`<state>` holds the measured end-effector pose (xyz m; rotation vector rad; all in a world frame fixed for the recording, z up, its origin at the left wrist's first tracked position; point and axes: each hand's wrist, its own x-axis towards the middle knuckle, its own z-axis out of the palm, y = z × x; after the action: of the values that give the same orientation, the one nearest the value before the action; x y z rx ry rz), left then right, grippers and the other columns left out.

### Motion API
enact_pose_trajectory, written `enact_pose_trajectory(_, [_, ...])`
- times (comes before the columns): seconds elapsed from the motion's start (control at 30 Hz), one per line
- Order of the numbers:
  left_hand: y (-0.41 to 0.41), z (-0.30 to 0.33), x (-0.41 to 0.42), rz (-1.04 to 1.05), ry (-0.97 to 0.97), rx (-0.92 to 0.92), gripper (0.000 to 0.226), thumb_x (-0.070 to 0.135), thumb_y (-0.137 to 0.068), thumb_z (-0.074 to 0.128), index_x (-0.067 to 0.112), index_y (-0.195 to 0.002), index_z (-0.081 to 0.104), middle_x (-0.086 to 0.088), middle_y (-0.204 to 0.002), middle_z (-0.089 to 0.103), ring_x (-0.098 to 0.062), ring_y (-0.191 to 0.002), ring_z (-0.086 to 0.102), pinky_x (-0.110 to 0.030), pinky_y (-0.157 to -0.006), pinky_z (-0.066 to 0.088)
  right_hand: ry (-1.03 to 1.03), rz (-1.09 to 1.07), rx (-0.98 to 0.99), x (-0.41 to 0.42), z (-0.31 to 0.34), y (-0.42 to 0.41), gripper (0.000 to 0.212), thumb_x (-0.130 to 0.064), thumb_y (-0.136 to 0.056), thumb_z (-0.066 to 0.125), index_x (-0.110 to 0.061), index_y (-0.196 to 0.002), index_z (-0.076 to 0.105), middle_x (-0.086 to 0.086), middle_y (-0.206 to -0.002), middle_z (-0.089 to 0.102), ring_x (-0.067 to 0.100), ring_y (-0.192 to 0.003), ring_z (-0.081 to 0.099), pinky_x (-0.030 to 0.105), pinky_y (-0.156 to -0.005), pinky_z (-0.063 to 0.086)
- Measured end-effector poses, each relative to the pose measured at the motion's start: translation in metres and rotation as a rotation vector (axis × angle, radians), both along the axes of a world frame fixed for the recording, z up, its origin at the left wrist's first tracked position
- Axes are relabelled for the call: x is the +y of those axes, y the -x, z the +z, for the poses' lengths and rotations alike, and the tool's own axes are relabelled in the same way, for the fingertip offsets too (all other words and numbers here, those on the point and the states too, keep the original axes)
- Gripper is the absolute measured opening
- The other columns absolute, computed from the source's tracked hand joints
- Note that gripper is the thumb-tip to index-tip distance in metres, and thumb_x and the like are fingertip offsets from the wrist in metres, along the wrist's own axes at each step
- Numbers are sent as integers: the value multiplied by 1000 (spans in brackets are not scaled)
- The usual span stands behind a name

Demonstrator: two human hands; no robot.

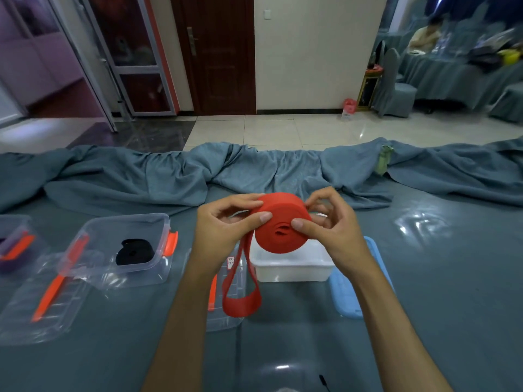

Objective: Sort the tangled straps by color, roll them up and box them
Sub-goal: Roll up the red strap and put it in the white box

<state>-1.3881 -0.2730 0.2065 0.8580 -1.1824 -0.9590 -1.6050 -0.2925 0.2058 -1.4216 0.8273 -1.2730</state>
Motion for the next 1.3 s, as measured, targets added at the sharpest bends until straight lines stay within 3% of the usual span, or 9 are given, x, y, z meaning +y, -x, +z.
enact_pose_trajectory(0.17, [-4, 1, -3, -87, -9, -87, 46, 7, -71, 86, 9, -117, 77, -21, -121, 71, -31, -116, 71, -41, -101, 60, 12, -66, -102, -1, -1, 1, 34, -27, -73, 92, -28, -99, 71, 6, -111, 77, 32, -103, 76, 38, -85, 62])
enact_pose_trajectory(0.27, [-2, 1, -4, -7, 29, -63, 39, 8, -68, 90, 5, -106, 79, -14, -114, 78, -30, -112, 75, -42, -99, 61, -45, -3, -53, -3, -1, 4, 38, -25, -70, 94, -24, -91, 62, 11, -104, 76, 34, -97, 77, 40, -82, 64])
enact_pose_trajectory(0.43, [3, -8, -4, -32, 36, 31, 28, 2, -74, 85, 3, -102, 78, -17, -119, 76, -29, -115, 74, -34, -93, 61, 14, -35, -70, -3, 6, 7, 40, -25, -73, 92, -27, -108, 73, 12, -106, 77, 35, -99, 77, 41, -78, 64])
enact_pose_trajectory(0.63, [-3, -3, -7, -10, 105, -57, 30, 7, -77, 87, 3, -106, 79, -14, -119, 77, -29, -117, 73, -37, -99, 60, -25, 6, -72, -4, -2, 6, 36, -22, -71, 93, -22, -84, 59, 13, -108, 77, 33, -97, 77, 40, -80, 63])
enact_pose_trajectory(0.77, [-1, -6, -7, -47, 34, 15, 24, 2, -76, 83, 0, -98, 75, -16, -120, 76, -30, -119, 72, -37, -99, 59, 24, -4, -96, -5, 0, 5, 41, -19, -73, 93, -28, -106, 72, 6, -106, 78, 26, -100, 76, 34, -85, 62])
enact_pose_trajectory(1.0, [-14, 1, -9, -47, 29, -21, 27, 9, -73, 89, 11, -99, 82, -10, -115, 78, -25, -111, 75, -30, -92, 61, -79, 37, -76, -3, -8, -2, 37, -22, -68, 95, -27, -88, 65, 11, -109, 78, 35, -99, 78, 40, -83, 64])
enact_pose_trajectory(1.1, [-13, 0, -8, -38, 25, 45, 22, 10, -75, 88, 7, -94, 79, -14, -118, 78, -31, -114, 74, -35, -91, 62, -51, 54, -61, -3, -3, -3, 50, -28, -68, 99, -29, -105, 65, 11, -109, 77, 37, -100, 77, 40, -78, 63])
enact_pose_trajectory(1.2, [-16, -5, -7, -89, -20, 15, 35, 13, -81, 87, 0, -112, 77, -16, -128, 73, -34, -124, 69, -44, -105, 57, -8, 10, -115, -3, 1, -2, 60, -27, -73, 96, -32, -125, 65, 11, -111, 76, 34, -100, 77, 40, -75, 63])
enact_pose_trajectory(1.3, [-19, -4, -7, -97, -9, -38, 43, 17, -82, 88, 5, -122, 76, -16, -126, 74, -35, -121, 70, -44, -105, 57, -15, 5, -111, -1, -3, -6, 42, -25, -76, 91, -30, -112, 69, 8, -116, 75, 33, -107, 76, 41, -81, 62])
